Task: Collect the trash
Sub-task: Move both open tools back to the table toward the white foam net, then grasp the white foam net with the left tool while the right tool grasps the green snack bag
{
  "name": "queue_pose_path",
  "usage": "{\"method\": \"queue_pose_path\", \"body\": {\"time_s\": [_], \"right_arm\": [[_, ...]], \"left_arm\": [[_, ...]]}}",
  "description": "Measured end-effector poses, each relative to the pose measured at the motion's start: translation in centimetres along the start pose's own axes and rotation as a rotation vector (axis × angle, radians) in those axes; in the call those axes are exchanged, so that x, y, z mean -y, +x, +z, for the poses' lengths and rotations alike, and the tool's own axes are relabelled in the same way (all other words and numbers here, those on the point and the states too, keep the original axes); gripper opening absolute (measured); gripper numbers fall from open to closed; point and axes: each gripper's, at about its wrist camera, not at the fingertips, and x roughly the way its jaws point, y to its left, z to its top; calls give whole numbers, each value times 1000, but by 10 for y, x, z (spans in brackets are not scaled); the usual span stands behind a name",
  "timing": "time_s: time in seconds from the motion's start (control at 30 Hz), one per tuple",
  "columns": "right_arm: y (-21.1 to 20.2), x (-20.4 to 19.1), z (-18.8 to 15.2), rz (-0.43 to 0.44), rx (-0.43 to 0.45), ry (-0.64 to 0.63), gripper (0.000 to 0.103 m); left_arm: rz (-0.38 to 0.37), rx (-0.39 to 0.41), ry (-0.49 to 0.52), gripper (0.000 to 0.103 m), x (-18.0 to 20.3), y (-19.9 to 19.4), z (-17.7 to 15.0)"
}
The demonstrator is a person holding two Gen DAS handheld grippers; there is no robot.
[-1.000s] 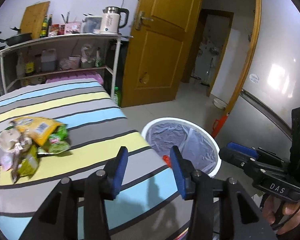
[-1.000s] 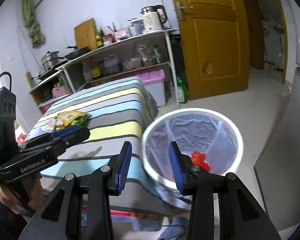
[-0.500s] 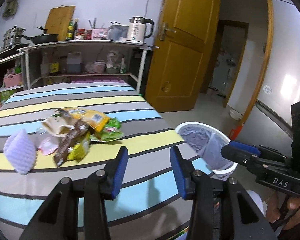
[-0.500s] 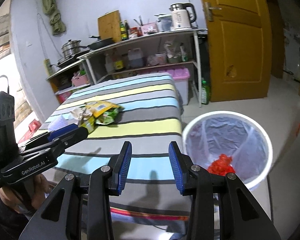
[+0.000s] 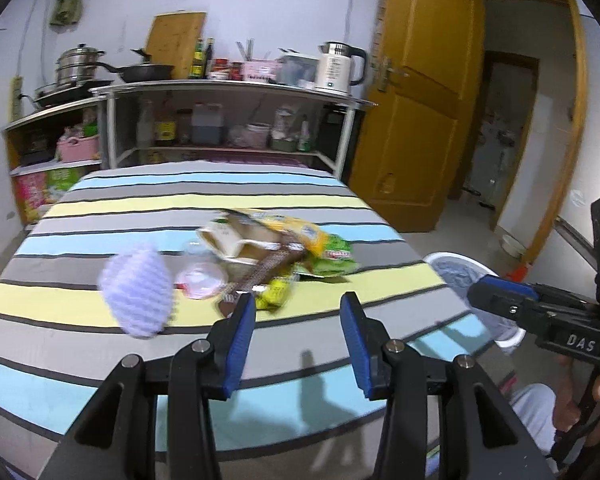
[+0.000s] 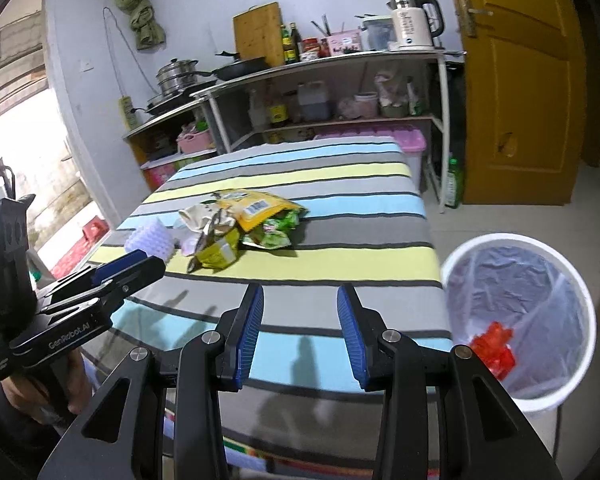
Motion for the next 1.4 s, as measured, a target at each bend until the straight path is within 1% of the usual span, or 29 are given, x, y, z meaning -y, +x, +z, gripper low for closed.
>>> {"method": "queue_pose_path", "body": {"time_s": [0.03,0.1,0.2,0.27,0.33,0.5,0.67,0.9,1.07,1.13,1.17,1.23,1.3,1.33,1.37,1.4], "right_arm": [[4,-2,2,5,-5,-2,40],[12,-6,6,14,-17,-6,40],[24,-9,10,29,-33,-5,40],[34,-11,14,41,-45,-3,42],[44,-12,17,49,-57,1,48],[68,-13,25,67,-88,18,49],[98,-11,32,77,-137,34,49],[124,-7,39,71,-176,44,49],[134,0,46,83,-183,84,49],[136,1,48,85,-182,92,49],[137,0,48,85,-180,92,47],[138,-2,48,84,-180,85,29],[137,-4,47,79,-177,74,25],[137,-6,47,79,-175,67,18],[136,-8,46,76,-172,60,16],[134,-9,46,71,-169,56,10]], "left_arm": [[14,3,-6,48,-6,0,1],[47,11,-20,54,-21,-1,3],[85,21,-45,59,-38,-2,6],[118,26,-62,61,-52,-1,8],[151,27,-77,61,-64,1,9],[198,8,-118,65,-91,10,11],[197,-57,-140,65,-106,32,11],[163,-138,-169,65,-113,55,9],[148,-160,-159,65,-109,58,9],[149,-163,-152,61,-107,59,10],[147,-165,-152,58,-107,59,10],[148,-166,-153,54,-106,58,10],[149,-164,-152,46,-106,57,11],[149,-163,-150,44,-106,57,11],[151,-162,-148,40,-106,57,11],[152,-161,-148,36,-106,58,11]]}}
